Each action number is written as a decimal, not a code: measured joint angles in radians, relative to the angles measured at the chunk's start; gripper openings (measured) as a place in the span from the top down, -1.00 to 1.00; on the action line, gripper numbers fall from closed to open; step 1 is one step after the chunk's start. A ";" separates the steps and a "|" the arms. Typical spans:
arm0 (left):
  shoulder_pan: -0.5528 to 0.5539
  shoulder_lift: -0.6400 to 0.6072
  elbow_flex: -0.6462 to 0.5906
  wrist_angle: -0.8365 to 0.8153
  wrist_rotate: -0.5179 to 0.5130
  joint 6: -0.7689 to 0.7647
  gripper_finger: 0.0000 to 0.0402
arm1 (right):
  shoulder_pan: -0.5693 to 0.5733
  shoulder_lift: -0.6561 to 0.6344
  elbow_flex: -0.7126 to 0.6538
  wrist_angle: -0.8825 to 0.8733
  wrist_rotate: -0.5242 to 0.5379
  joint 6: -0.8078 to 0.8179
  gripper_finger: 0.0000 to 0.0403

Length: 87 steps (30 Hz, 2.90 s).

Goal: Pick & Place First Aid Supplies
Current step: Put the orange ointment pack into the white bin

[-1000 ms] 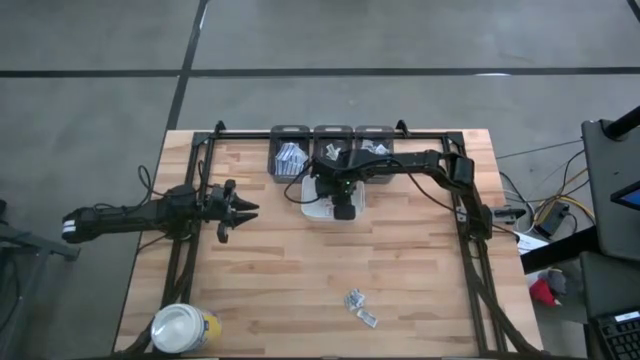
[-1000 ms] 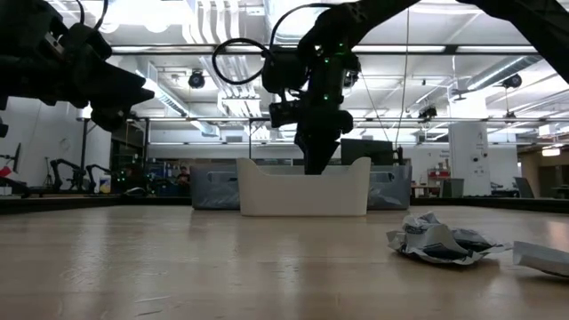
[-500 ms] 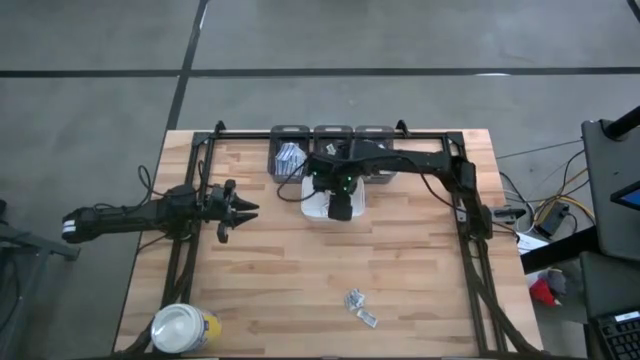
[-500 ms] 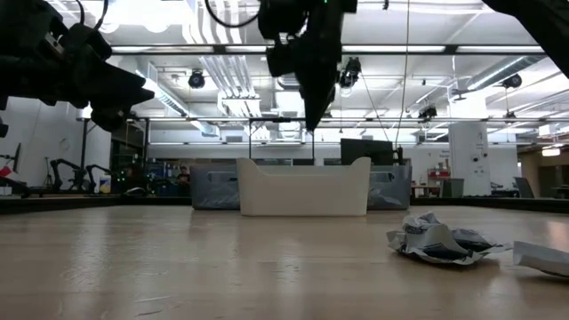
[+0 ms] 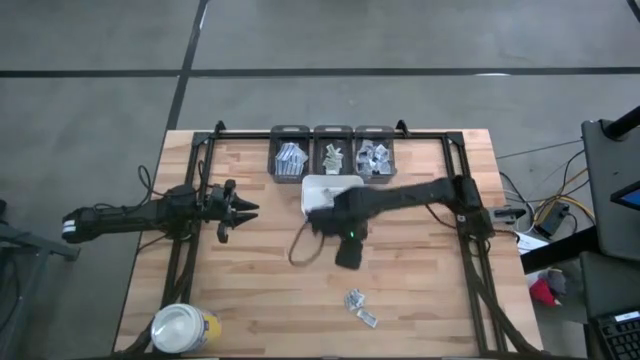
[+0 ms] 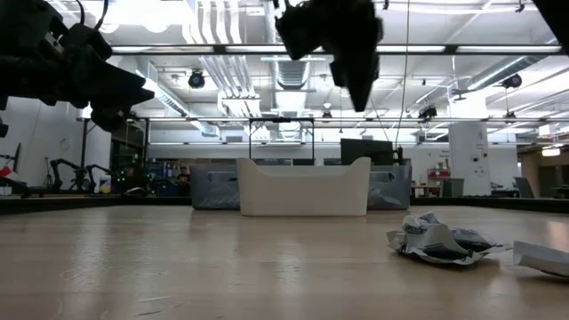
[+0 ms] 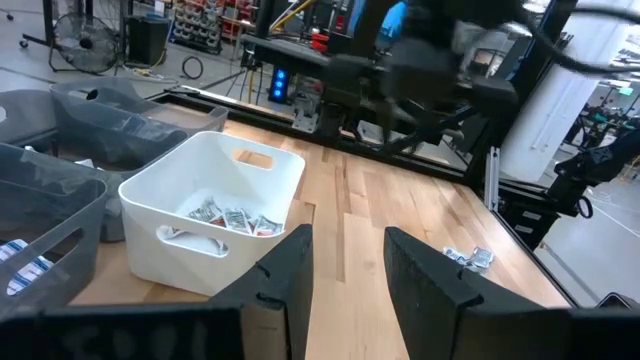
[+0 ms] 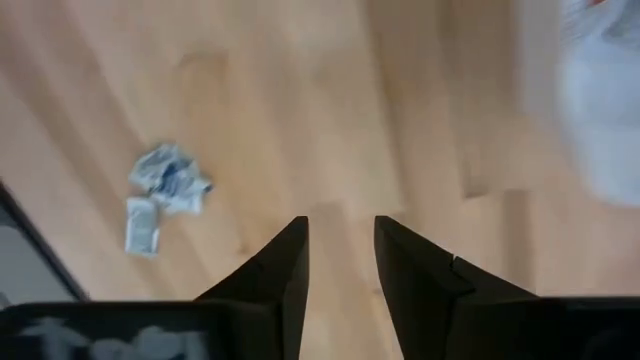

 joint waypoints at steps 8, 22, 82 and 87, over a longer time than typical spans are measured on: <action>0.000 0.000 0.000 0.000 0.000 0.000 0.40 | 0.195 0.000 -0.070 0.038 -0.045 0.138 0.42; 0.000 0.000 0.000 0.000 0.000 0.000 0.40 | 0.384 0.000 -0.221 0.345 -0.052 0.546 0.25; 0.000 0.000 0.000 0.000 0.000 0.001 0.40 | 0.465 -0.002 -0.536 0.692 -0.088 0.941 0.58; 0.000 0.000 0.000 0.000 0.000 0.000 0.40 | 0.465 -0.002 -0.537 0.687 -0.080 0.941 0.73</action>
